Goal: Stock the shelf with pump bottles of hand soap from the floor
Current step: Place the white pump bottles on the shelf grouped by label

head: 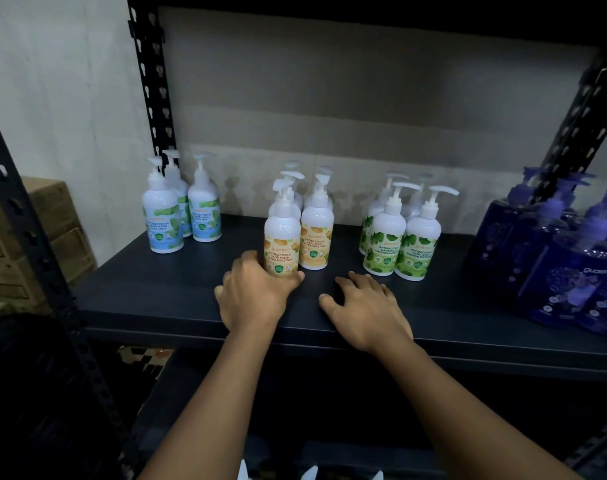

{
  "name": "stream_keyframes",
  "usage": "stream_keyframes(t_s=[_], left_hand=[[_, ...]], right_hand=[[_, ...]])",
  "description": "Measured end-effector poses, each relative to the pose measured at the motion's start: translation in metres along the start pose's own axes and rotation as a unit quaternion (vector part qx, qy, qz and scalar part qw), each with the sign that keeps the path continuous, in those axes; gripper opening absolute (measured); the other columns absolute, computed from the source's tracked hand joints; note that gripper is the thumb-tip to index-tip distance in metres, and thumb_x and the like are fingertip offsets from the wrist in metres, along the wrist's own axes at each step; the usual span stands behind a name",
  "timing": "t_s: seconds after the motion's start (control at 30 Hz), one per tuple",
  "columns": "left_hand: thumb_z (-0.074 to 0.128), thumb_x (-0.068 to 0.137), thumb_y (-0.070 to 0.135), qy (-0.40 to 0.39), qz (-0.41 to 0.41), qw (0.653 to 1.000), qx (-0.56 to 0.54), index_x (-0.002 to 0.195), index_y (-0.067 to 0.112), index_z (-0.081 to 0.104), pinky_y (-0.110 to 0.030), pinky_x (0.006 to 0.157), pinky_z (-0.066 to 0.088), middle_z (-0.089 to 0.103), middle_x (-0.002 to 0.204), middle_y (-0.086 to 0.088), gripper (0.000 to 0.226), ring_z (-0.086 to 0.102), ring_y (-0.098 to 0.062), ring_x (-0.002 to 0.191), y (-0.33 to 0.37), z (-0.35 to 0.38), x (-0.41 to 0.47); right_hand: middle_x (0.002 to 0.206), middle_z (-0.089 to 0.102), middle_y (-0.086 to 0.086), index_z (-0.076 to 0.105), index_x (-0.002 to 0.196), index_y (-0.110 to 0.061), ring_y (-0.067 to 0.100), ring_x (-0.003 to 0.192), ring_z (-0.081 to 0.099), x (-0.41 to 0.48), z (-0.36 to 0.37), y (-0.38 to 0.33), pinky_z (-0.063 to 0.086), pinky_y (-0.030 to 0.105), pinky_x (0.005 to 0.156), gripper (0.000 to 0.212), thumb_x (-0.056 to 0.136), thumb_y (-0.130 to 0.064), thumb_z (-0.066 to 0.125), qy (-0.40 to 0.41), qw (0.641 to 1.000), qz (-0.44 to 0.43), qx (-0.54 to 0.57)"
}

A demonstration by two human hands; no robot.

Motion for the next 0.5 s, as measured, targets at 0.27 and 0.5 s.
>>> stream_keyframes(t_s=[0.27, 0.5], left_hand=[[0.080, 0.069, 0.060, -0.010, 0.049, 0.998, -0.048, 0.143, 0.016, 0.047, -0.049, 0.108, 0.042, 0.052, 0.138, -0.003, 0.093, 0.057, -0.024, 0.124, -0.013, -0.021, -0.040], [0.077, 0.084, 0.040, -0.043, 0.121, 0.983, -0.127, 0.129, 0.024, 0.056, -0.021, 0.086, 0.047, 0.051, 0.121, 0.014, 0.052, 0.058, -0.005, 0.106, -0.025, -0.045, -0.115]], right_hand=[[0.126, 0.059, -0.008, 0.069, 0.120, -0.026, 0.015, 0.120, 0.052, -0.029, -0.015, 0.004, 0.044, 0.034, 0.100, 0.042, 0.089, -0.053, 0.059, 0.099, 0.986, -0.043, 0.123], [0.111, 0.064, -0.014, 0.075, 0.103, -0.023, 0.000, 0.114, 0.057, -0.121, -0.008, 0.035, 0.045, 0.022, 0.098, 0.013, 0.092, -0.027, 0.070, 0.150, 0.934, -0.087, 0.313]])
Point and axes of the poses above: each hand's wrist, its own x-axis towards the middle knuckle, its own z-axis out of the palm, y = z × x, the point moved 7 cm from there along x, towards the middle knuckle
